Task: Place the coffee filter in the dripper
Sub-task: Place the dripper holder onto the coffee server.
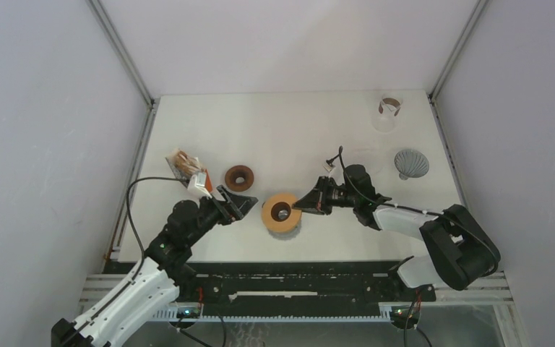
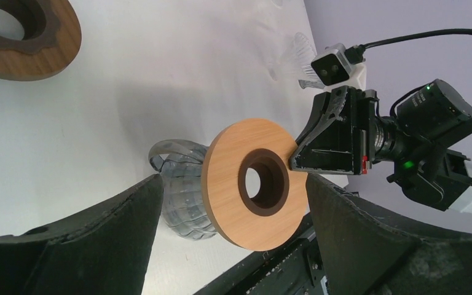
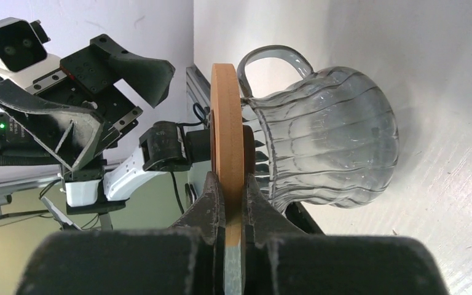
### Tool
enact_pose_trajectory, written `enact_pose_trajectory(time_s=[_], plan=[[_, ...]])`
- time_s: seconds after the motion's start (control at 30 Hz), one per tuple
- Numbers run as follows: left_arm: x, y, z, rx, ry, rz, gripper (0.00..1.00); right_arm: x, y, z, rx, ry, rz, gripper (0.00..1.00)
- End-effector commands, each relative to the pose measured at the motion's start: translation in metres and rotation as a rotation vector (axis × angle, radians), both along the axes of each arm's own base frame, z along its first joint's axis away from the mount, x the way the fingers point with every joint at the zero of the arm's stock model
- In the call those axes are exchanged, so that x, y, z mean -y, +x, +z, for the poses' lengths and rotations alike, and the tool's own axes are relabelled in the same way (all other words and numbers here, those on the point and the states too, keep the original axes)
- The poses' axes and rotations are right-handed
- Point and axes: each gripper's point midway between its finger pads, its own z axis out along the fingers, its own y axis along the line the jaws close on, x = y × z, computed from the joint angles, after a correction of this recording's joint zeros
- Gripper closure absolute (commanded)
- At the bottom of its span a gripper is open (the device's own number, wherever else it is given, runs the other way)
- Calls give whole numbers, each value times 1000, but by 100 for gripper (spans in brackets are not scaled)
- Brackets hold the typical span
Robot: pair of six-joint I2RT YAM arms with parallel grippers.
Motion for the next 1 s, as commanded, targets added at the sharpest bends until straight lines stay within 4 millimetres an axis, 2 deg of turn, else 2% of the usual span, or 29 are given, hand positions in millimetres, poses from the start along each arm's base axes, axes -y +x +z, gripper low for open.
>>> enact_pose_trajectory(time_s=[0.0,0.17,0.4,0.53,0.7,0.87,0.97], plan=[[8,-2,-1,6,-15,-35,9,-5,10,12,75,48,1,100],[12,-3,-4,-2,-13,-50,10,-3,13,6,67,42,-4,99],[14,-5,-6,-10,-16,-57,10,3,10,-2,53,14,3,85],[15,-7,-8,-18,-17,-64,10,4,4,-4,48,-9,18,81],[17,-9,-9,-21,-18,-73,10,11,0,-6,64,-57,6,73],[18,-10,-10,-26,-11,-86,12,18,1,-4,105,-93,-13,61],[20,-10,-11,-28,-11,-93,13,18,2,-7,108,-105,-10,59]])
